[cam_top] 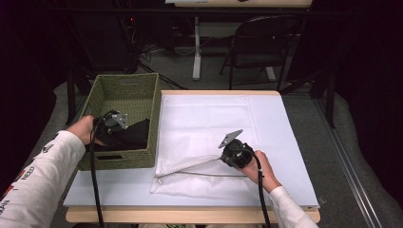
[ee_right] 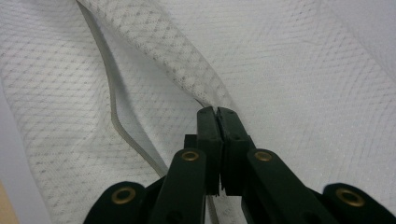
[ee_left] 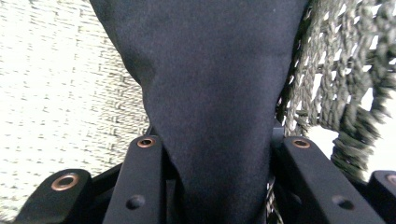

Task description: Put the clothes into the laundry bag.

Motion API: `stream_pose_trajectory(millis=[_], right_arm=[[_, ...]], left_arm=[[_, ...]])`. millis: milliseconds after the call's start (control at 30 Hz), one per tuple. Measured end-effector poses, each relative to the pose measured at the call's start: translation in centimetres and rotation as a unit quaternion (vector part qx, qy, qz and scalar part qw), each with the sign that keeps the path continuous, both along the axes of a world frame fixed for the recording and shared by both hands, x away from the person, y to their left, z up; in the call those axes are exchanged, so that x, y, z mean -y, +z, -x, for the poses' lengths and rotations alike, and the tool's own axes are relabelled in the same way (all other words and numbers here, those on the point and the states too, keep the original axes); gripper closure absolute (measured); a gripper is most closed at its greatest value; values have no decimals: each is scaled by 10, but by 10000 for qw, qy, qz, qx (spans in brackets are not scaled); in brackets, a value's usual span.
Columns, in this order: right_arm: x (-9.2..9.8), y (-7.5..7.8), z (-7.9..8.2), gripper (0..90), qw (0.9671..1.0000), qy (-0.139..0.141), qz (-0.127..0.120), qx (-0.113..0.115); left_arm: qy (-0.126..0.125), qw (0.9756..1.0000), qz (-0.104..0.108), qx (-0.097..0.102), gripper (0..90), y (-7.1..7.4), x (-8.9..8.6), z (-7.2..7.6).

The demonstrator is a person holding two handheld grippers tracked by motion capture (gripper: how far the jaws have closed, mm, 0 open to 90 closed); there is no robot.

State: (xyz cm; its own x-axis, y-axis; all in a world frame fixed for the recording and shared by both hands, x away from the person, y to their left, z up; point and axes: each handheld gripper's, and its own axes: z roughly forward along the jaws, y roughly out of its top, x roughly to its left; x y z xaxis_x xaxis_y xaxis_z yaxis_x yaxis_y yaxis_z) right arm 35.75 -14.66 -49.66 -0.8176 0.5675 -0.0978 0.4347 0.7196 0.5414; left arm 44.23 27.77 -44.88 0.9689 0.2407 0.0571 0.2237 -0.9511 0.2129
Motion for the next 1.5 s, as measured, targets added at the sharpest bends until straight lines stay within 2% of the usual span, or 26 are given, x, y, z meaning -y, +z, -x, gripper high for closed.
stream_pose_trajectory(millis=[233,667,733,1033,1133,1333,1400,1500], right_arm=[[0,0,0,891,10000,-2,4,12],[0,0,0,891,10000,-1,14,13],[0,0,0,891,10000,-3,8,26],[0,0,0,891,10000,0,21,31],[-1,0,0,891,10000,2,26,37],[-1,0,0,891,10000,11,30,37],[-1,1,2,891,10000,-92,-4,-19],[-1,1,2,891,9999,-98,-9,-23]], left_arm=[[85,9998,113,149,650,19,-2,5],[84,9993,30,369,654,46,3,11],[16,9992,-42,397,655,52,5,10],[23,9987,-185,477,655,72,9,13],[-19,9983,-294,497,656,84,11,15],[-47,9975,-450,547,656,99,14,19],[-45,9973,-503,535,656,103,15,21],[-78,9967,-602,541,656,112,18,25]])
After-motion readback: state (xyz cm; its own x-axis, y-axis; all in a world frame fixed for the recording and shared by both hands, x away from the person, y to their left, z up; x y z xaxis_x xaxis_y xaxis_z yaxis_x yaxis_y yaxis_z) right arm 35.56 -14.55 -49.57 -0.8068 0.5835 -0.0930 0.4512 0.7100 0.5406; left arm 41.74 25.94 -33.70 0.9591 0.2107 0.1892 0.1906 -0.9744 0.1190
